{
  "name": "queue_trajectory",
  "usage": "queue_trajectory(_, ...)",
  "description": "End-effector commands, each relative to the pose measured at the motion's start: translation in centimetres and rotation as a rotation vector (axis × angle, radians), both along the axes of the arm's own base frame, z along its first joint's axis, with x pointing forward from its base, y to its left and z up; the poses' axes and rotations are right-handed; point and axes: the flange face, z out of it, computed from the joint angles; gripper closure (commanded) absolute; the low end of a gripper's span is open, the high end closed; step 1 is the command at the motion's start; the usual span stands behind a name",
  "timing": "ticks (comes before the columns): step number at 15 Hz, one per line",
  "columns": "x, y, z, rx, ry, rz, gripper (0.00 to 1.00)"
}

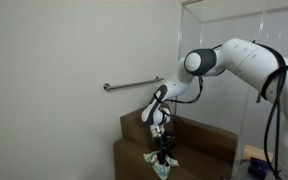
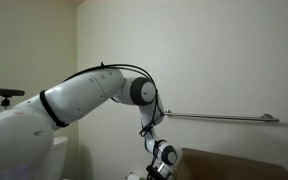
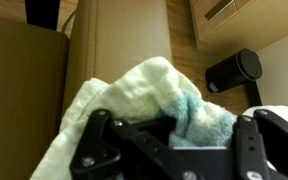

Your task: Wipe the couch with the cloth

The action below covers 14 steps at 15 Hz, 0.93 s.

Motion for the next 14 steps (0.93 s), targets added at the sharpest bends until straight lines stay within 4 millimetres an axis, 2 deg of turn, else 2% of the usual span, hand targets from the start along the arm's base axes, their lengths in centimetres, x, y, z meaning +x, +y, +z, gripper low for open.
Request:
queue_trajectory(1,2.0,0.2,-0.2,0.0,-0.063,0.013,0.95)
queue_trajectory(4,4.8,0.6,1.1,-0.018,-0.105,0.022,0.95)
queue_trajectory(10,12.4,2.0,4.5,-0.05,-0.258,0.031,0.95)
queue_trajectory(14,15.6,2.2,5.5,-0.084,-0.3,0.007,0.95)
